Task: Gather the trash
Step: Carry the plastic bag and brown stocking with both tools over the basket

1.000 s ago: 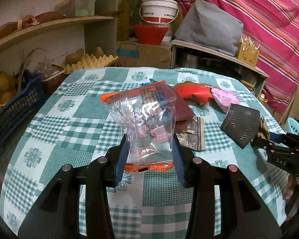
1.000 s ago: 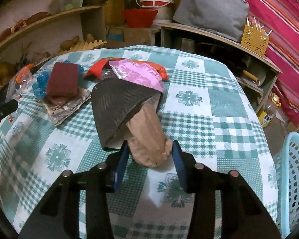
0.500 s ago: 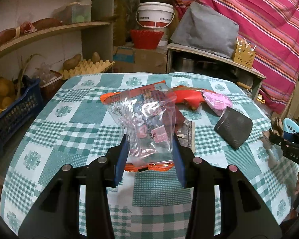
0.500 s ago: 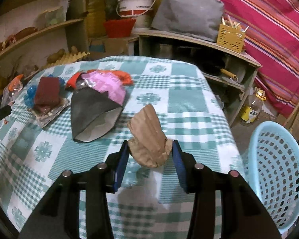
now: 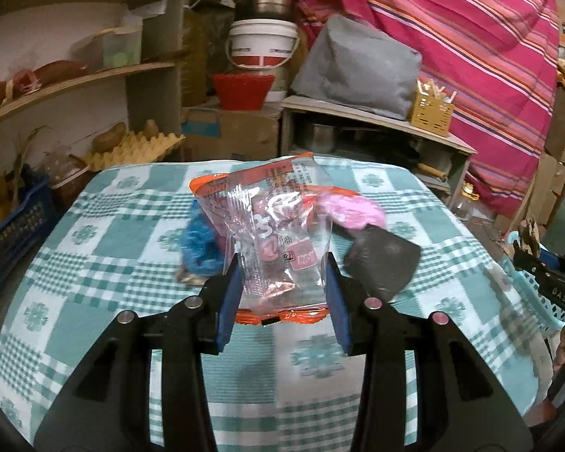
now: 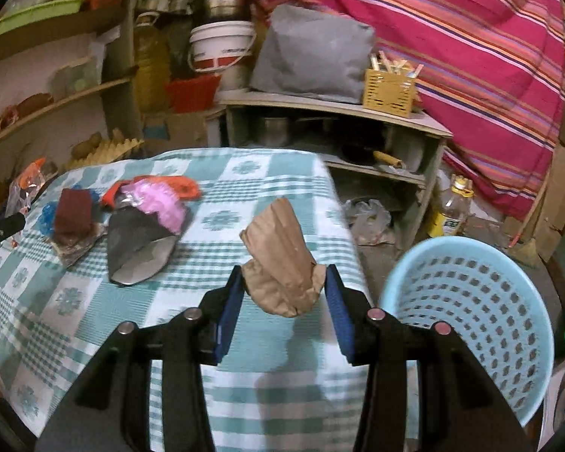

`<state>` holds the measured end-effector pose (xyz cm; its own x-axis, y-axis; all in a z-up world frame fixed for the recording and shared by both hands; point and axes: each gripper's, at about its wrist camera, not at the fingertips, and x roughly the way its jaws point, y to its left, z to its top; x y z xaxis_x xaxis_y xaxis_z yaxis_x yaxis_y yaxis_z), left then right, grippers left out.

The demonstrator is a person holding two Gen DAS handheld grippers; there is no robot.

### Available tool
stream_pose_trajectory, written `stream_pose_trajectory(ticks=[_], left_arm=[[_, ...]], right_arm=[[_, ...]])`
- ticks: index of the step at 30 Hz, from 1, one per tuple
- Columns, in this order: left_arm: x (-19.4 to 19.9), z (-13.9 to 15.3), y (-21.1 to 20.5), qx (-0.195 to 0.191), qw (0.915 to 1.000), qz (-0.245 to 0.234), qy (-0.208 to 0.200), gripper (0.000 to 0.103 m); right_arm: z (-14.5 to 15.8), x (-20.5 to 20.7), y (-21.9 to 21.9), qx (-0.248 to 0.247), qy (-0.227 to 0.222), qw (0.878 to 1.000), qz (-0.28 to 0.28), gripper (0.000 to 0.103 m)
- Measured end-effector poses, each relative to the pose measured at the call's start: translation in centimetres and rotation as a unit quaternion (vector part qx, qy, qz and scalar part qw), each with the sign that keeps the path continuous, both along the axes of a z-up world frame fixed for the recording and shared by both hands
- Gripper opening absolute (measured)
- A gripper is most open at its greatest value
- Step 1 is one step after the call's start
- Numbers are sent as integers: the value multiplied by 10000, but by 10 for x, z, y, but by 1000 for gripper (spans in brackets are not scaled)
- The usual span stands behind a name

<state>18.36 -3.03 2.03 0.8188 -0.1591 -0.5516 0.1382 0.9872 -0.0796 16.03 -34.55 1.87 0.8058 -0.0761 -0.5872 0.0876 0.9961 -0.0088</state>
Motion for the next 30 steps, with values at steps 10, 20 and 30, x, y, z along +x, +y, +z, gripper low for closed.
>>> stream_pose_trajectory(ticks=[10,20,30], left_arm=[[0,-2,-69,39,9986,-521,-10,40],[-4,-15,-151,185,9928,-1179,77,40],[-16,-17,-255,53,9792,-2028,78,40]], right_arm=[[-3,-29,-74,95,-29,9979,-643,44],[-11,-66,-145,207,-32,9924,-1211,44],[-26,-82,-191,355,66,9873,-1547,44]])
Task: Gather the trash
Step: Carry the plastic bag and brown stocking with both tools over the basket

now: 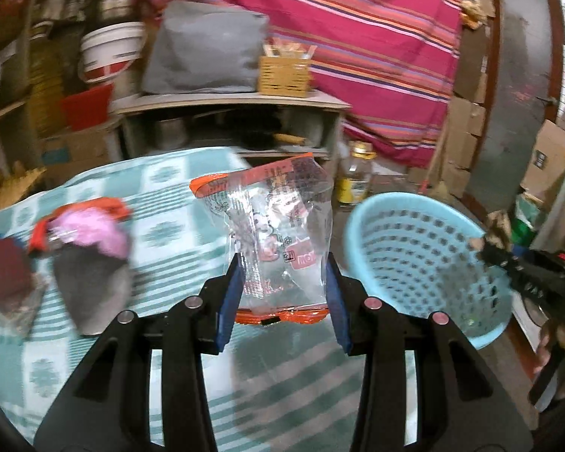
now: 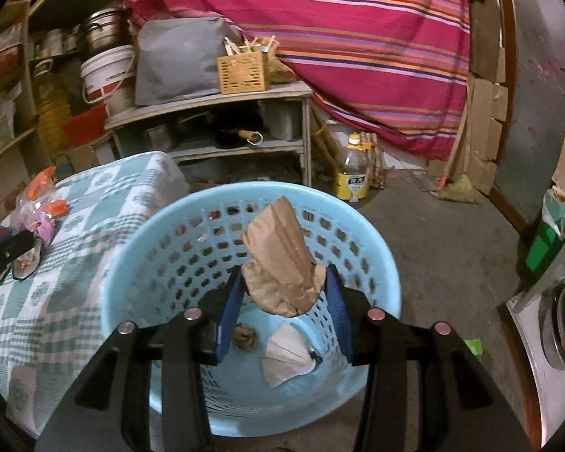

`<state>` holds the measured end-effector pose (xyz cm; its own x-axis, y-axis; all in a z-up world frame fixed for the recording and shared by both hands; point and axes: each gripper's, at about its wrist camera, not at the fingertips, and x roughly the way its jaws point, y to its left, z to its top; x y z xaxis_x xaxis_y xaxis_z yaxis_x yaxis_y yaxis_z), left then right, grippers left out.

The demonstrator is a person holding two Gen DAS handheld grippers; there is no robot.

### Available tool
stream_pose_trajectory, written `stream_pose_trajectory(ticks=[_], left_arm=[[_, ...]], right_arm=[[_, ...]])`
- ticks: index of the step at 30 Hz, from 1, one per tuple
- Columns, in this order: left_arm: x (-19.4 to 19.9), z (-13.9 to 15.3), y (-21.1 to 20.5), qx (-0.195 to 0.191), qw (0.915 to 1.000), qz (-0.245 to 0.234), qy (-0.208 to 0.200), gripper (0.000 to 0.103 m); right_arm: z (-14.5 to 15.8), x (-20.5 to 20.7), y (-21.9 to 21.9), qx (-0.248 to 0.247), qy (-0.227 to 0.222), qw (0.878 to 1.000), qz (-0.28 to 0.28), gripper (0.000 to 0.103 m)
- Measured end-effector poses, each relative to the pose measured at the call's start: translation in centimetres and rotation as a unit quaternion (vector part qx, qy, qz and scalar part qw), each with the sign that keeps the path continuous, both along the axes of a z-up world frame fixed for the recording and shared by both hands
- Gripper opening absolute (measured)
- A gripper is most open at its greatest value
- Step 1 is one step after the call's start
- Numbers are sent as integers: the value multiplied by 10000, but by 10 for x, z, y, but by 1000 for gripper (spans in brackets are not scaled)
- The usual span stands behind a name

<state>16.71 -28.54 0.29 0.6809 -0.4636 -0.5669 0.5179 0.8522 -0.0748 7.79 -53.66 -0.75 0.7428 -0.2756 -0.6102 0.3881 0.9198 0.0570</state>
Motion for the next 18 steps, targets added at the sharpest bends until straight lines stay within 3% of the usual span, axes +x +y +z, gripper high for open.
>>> stream_pose_trajectory(ticks=[7,15,18], left_arm=[[-6,-10,-63,62,9987,-499,54,41],[0,-22,-95,247,9978,-609,97,41],[1,-23,-102,315,9977,-603,-4,46]], right_arm=[[-3,-6,-11,-44,-7,10000,-63,43],[1,-9,-12,-116,-105,9998,-94,43],[1,-8,-12,-125,-93,9998,-101,44]])
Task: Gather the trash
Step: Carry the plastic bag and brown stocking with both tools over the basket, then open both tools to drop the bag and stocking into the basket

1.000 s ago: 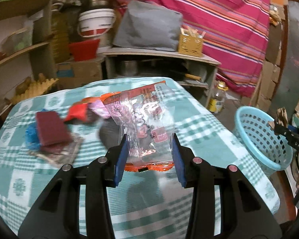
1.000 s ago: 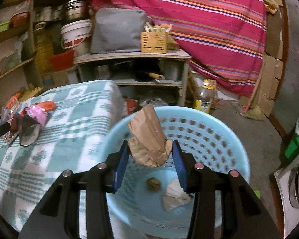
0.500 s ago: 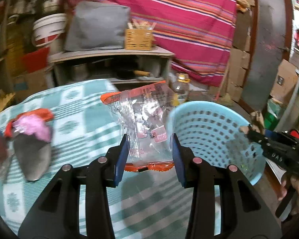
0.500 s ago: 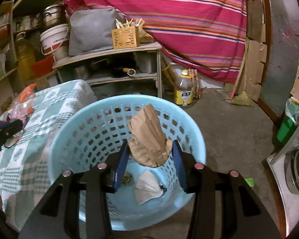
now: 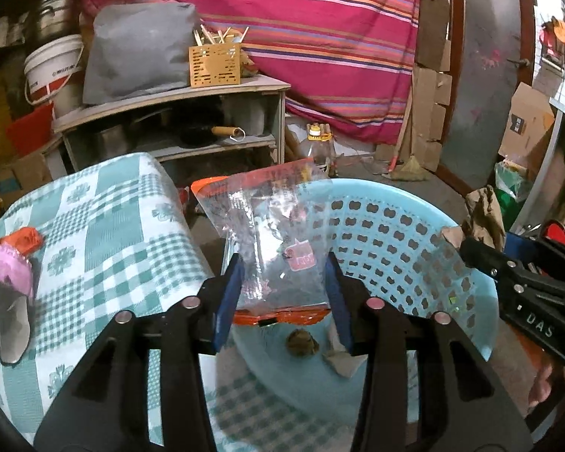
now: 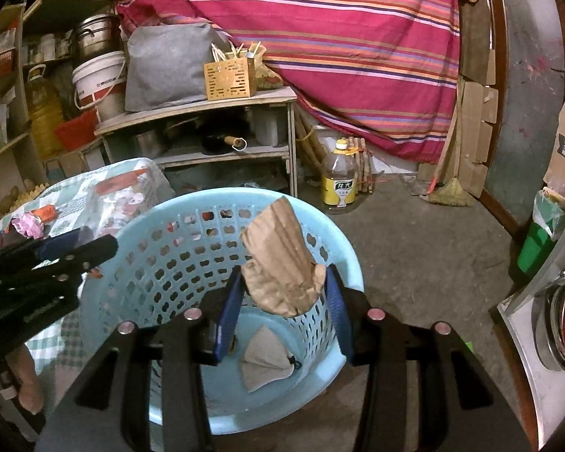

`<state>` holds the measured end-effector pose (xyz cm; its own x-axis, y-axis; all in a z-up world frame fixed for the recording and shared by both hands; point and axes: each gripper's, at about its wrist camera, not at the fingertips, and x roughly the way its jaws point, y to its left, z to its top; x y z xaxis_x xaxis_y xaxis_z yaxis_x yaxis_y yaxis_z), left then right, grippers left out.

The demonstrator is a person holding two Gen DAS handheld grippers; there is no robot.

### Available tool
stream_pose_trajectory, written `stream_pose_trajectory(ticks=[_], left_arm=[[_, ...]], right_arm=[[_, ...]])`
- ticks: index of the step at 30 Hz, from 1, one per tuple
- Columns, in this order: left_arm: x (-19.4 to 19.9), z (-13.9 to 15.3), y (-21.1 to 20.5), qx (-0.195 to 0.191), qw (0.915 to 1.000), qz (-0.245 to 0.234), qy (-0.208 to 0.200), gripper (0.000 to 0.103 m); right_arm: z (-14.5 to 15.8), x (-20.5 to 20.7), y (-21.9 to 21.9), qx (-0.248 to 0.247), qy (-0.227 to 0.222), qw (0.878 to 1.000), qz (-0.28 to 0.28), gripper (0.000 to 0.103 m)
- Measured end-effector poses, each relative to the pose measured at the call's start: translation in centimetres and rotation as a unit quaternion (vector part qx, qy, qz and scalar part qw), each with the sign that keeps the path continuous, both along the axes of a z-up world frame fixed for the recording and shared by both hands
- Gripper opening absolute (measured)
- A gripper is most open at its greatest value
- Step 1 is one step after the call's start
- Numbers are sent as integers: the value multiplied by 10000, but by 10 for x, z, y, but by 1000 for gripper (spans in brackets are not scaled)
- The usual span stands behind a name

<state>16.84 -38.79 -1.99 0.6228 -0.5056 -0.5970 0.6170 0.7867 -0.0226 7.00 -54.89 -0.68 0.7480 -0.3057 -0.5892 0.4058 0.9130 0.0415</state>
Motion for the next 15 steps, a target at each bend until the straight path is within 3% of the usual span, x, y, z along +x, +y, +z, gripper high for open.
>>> stream_pose_trajectory(ticks=[3,7,15], left_arm=[[1,-1,-4,-15,10000,-11,20,48],[-1,3,-2,-9,9999,79,-127,60],[-2,20,36,-71,9978,509,-413,80]], right_arm=[[0,0,-3,24,11,10000,-27,44],[-1,1,-5,50,45,10000,-44,44],[0,14,8,24,118,9999,77,46]])
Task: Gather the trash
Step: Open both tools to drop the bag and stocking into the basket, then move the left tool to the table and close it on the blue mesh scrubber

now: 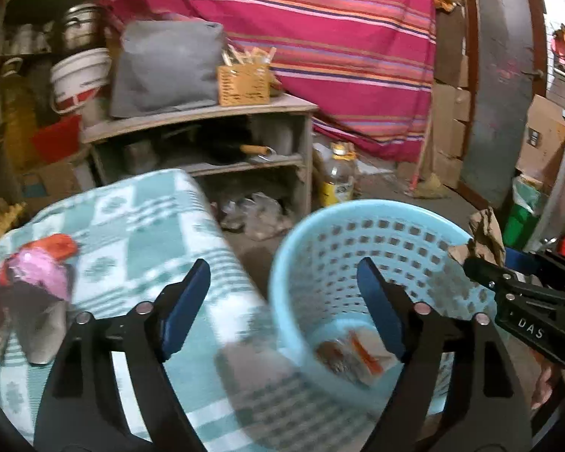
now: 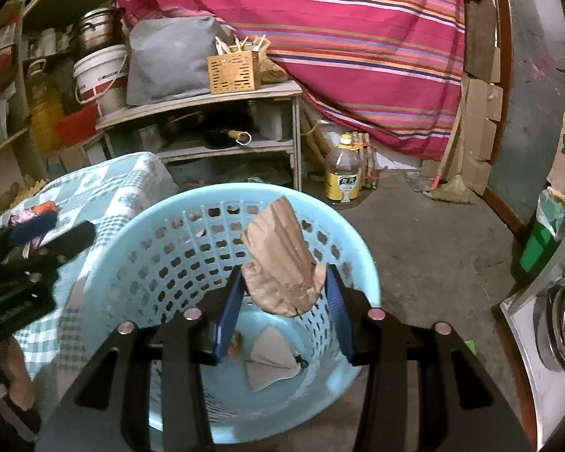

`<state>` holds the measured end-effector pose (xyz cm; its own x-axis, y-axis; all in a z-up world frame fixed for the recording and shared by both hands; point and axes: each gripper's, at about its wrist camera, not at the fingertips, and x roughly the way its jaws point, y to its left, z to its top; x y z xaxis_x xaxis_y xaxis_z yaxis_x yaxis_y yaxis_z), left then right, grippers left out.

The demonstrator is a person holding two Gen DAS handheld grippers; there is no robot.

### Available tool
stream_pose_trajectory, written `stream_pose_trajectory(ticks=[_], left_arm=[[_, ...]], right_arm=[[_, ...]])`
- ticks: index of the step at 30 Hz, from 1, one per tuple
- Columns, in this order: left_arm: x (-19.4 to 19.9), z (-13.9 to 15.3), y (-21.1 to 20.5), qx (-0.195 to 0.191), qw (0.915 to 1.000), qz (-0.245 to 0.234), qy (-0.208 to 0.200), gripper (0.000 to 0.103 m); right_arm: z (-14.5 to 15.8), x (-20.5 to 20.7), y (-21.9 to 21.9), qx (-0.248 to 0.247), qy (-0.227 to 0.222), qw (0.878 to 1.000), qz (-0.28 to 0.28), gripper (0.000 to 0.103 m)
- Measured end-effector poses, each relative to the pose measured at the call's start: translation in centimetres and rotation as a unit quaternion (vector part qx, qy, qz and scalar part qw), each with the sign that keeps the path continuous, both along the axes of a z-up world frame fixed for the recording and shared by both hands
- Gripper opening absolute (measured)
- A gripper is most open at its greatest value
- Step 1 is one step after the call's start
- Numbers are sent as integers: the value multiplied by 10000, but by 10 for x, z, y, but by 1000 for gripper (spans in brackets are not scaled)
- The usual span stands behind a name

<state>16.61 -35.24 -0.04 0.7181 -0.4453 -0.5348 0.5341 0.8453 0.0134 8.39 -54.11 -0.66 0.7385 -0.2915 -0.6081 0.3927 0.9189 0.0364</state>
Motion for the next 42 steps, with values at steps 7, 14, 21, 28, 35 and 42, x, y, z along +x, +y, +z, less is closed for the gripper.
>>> stream_pose_trajectory(ticks=[7,14,21,28,35,42], left_arm=[[6,9,51,29,9987,500,-117,90],[13,16,126,76,9927,1183,-239,97],[25,20,205,152,9828,1824,-262,97],[43,12,282,216,9697,2432,-64,97],[58,-4,337,265,9605,2764,187,97],[80,-15,368,112,9566,2860,551,86]], right_arm=[[2,10,15,-136,67,9998,-154,73],[18,19,48,-19,-211,9997,-120,82],[25,52,127,-105,-289,9983,502,86],[16,81,198,-289,-68,9933,1119,86],[6,101,234,-225,140,9896,1411,86],[-4,122,258,-145,303,9875,1543,86]])
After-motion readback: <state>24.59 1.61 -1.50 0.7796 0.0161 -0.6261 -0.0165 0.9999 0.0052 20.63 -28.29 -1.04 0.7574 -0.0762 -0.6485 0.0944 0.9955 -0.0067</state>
